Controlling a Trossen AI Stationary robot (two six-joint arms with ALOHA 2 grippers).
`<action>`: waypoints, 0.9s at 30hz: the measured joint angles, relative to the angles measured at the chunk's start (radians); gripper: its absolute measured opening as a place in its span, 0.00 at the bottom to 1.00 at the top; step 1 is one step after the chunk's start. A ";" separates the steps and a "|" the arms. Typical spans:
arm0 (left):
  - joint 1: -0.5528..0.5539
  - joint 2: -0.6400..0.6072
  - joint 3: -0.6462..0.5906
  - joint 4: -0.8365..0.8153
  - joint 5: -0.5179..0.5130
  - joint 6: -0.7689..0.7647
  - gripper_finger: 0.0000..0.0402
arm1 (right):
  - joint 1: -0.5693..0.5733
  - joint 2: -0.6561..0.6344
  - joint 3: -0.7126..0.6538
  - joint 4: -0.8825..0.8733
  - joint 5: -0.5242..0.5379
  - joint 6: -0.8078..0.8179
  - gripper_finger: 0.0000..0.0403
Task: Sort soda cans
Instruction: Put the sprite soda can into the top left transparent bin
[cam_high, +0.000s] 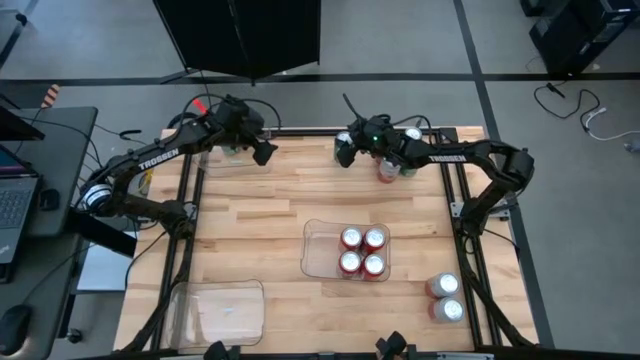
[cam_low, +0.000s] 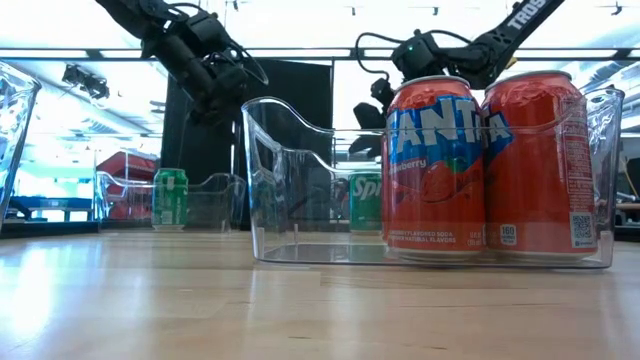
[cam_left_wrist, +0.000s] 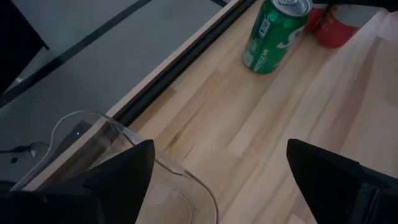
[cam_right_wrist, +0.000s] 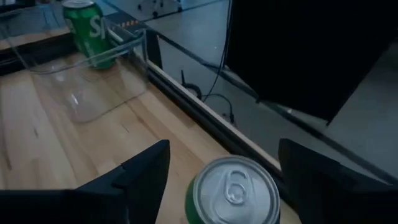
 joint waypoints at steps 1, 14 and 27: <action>0.000 0.000 0.000 -0.005 0.002 0.001 0.91 | -0.005 0.002 0.000 -0.006 0.000 0.016 0.72; 0.000 0.000 0.000 -0.063 -0.004 0.000 0.91 | -0.023 0.011 0.000 -0.048 -0.033 0.047 0.75; 0.002 0.001 -0.054 -0.035 -0.036 0.004 0.91 | -0.028 0.104 0.003 -0.003 -0.033 0.026 0.75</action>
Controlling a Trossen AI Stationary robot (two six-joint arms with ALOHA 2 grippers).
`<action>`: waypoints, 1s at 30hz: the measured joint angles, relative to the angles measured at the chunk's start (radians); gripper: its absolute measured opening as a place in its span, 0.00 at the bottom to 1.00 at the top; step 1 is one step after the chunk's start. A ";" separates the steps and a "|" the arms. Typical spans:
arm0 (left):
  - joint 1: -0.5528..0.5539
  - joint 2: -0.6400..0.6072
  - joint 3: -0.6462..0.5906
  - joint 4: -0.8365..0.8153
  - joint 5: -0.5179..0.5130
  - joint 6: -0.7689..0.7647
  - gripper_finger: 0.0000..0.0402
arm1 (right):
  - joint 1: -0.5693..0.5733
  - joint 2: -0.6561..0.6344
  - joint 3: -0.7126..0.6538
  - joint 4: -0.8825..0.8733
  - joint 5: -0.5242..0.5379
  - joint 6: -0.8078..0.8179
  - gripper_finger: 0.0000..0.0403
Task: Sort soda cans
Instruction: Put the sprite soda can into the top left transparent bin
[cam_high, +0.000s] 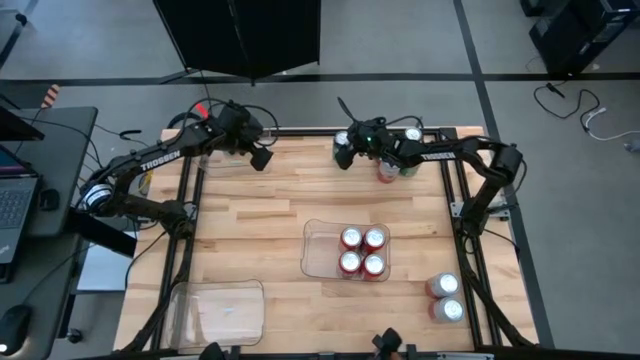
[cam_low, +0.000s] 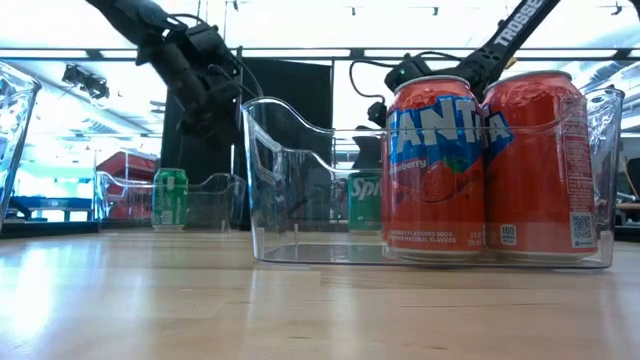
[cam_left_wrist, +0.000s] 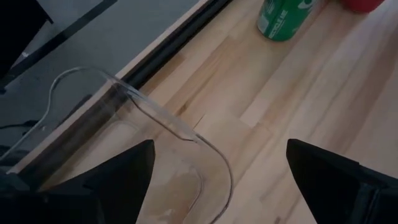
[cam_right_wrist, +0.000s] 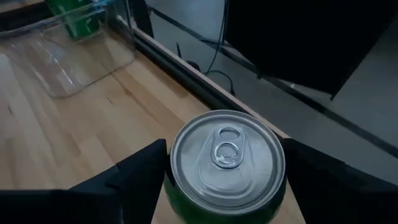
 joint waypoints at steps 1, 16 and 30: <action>0.000 0.000 0.000 0.002 -0.003 0.000 0.91 | 0.002 0.006 0.000 0.012 -0.001 -0.005 0.75; 0.001 0.070 -0.001 -0.002 -0.185 -0.015 0.91 | 0.041 -0.024 -0.002 -0.021 -0.027 -0.042 0.56; -0.006 0.232 -0.001 0.110 -0.220 -0.027 0.71 | 0.080 -0.077 -0.006 -0.064 -0.021 -0.071 0.56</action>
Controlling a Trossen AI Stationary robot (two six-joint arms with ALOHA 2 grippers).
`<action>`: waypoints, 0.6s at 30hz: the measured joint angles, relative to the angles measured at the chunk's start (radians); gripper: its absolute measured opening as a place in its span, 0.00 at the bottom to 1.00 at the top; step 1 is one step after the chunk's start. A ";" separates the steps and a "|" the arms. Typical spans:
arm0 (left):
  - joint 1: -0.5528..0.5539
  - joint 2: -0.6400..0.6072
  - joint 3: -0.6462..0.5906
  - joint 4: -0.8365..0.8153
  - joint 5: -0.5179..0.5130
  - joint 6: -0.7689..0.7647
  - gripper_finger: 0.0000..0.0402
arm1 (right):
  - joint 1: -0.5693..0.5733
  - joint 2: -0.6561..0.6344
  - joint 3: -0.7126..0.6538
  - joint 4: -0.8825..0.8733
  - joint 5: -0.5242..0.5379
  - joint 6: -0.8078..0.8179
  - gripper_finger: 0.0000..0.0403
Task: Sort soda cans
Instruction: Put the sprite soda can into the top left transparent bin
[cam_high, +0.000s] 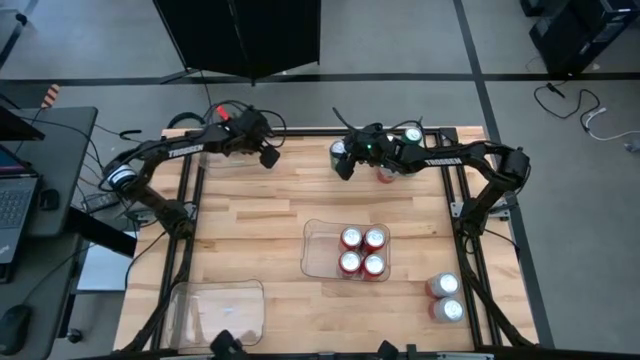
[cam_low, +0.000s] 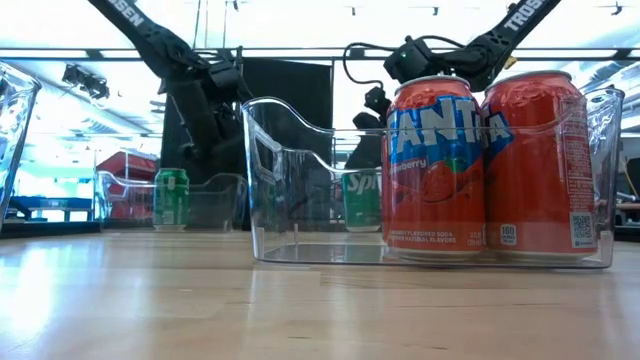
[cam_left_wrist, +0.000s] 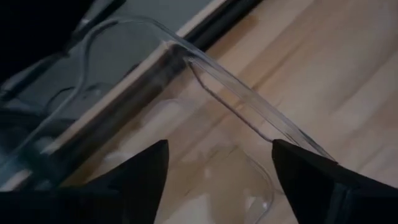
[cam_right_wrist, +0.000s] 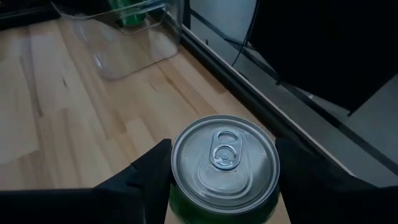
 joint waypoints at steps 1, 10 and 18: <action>-0.005 0.009 0.000 0.020 0.018 0.000 0.69 | 0.000 0.000 0.000 0.002 0.001 0.000 0.56; -0.108 0.044 0.000 0.125 0.031 0.000 0.59 | 0.000 0.000 0.001 0.011 0.005 0.000 0.56; -0.213 0.085 0.000 0.216 0.036 -0.004 0.58 | -0.001 -0.009 0.002 0.008 0.005 0.000 0.56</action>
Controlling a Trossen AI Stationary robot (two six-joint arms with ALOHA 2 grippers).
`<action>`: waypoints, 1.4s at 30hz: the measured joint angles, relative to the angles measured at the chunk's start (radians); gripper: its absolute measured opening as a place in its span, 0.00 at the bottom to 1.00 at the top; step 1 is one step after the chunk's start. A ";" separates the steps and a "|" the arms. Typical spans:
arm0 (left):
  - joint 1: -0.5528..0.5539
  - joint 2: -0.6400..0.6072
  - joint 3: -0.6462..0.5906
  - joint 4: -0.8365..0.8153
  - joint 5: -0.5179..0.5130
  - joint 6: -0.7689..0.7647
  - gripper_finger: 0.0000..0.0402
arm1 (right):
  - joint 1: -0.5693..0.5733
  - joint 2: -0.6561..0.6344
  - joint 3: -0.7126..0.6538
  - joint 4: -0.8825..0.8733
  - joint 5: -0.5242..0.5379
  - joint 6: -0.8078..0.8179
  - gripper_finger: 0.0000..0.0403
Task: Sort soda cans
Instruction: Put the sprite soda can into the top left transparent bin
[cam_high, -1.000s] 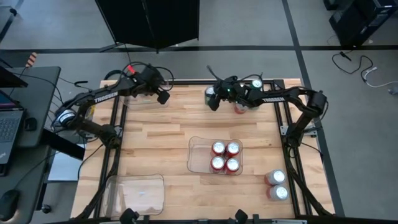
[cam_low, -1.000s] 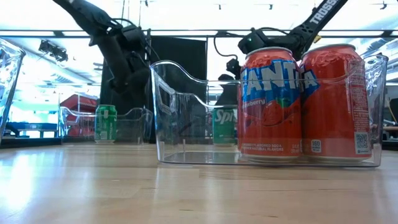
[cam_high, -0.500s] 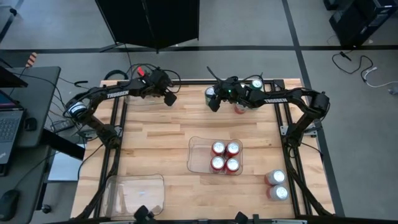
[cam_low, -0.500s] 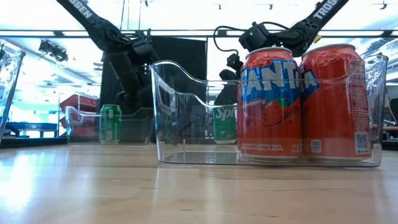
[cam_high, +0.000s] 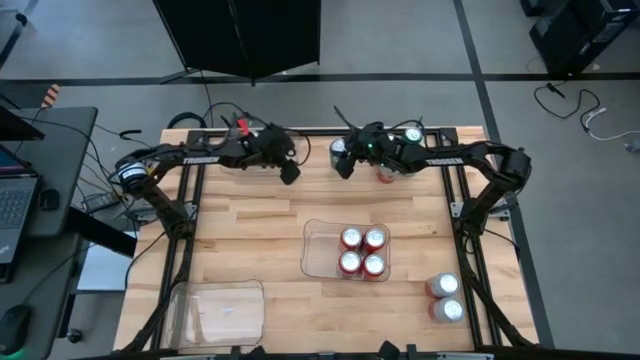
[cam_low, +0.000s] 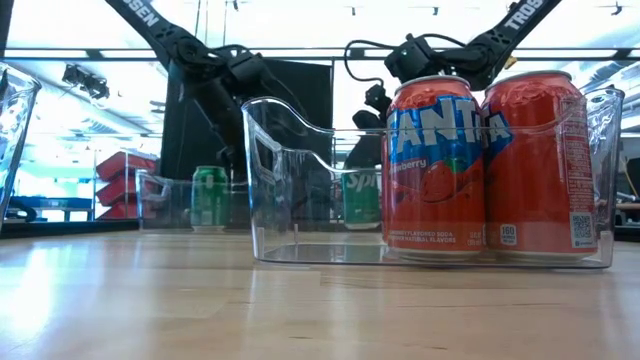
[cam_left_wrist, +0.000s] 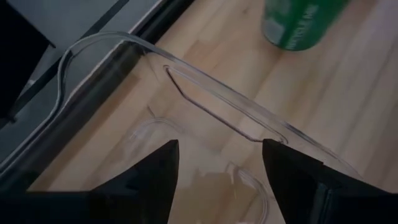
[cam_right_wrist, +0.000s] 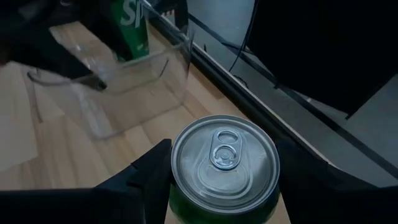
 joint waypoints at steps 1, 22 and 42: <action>-0.010 0.006 0.000 0.010 -0.001 0.000 0.58 | 0.000 -0.004 0.000 0.000 0.000 0.000 0.56; -0.009 -0.177 0.095 -0.087 -0.004 -0.001 0.57 | 0.049 -0.089 0.214 -0.033 -0.036 -0.037 0.56; 0.166 -0.519 -0.111 -0.112 -0.021 0.030 0.42 | 0.050 0.359 0.639 -0.186 -0.171 -0.079 0.56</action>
